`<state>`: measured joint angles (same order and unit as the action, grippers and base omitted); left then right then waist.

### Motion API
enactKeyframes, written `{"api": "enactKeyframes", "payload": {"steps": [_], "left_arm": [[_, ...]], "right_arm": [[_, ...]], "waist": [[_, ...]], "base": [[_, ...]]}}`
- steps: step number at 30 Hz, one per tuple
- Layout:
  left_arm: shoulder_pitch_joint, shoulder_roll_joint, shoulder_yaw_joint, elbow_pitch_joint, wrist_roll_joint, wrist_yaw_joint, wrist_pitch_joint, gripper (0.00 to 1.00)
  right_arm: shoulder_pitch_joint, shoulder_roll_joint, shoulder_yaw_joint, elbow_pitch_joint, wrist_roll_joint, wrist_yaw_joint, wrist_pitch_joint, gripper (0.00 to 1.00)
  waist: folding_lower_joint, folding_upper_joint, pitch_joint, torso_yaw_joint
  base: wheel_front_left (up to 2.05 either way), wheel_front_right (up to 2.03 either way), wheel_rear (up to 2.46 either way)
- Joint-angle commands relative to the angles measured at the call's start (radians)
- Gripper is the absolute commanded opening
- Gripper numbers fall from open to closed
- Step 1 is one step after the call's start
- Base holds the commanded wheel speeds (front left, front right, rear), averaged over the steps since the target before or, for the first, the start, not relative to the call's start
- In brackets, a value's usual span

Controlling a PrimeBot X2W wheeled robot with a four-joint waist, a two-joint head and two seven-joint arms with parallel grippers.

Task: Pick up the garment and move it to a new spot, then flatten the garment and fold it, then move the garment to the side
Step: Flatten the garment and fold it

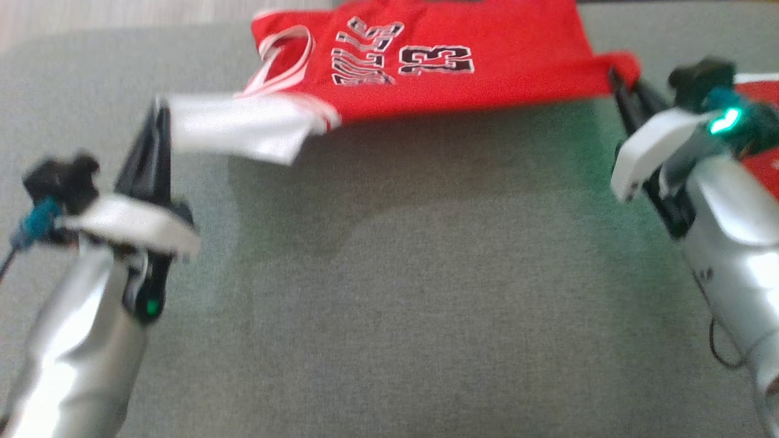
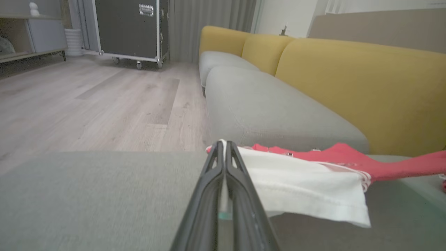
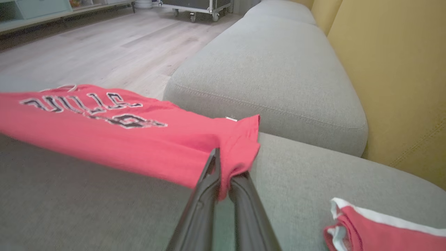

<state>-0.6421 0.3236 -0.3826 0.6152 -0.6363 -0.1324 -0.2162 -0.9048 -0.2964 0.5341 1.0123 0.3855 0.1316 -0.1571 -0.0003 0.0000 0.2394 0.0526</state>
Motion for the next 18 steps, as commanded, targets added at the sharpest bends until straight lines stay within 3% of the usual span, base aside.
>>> {"api": "enactKeyframes", "payload": {"steps": [1,11,18], "left_arm": [[-0.004,0.067,0.021,-0.039,-0.015,0.002,0.005,0.0],[0.26,0.191,-0.111,-0.213,-0.131,0.002,0.124,0.0],[0.382,0.251,-0.131,-0.328,-0.181,0.009,0.185,0.0]], "right_arm": [[0.015,-0.019,0.03,-0.032,0.023,-0.001,0.008,0.0],[0.157,-0.154,0.303,-0.165,0.267,-0.001,0.162,0.0],[0.205,-0.242,0.425,-0.265,0.41,-0.001,0.231,0.0]], "waist": [[0.0003,0.0,-0.042,-0.01],[0.0003,0.0,-0.172,-0.032],[0.0003,0.0,-0.233,-0.046]], "base": [[0.0,0.0,0.0],[0.0,0.0,0.0],[0.0,0.0,0.0]]}}
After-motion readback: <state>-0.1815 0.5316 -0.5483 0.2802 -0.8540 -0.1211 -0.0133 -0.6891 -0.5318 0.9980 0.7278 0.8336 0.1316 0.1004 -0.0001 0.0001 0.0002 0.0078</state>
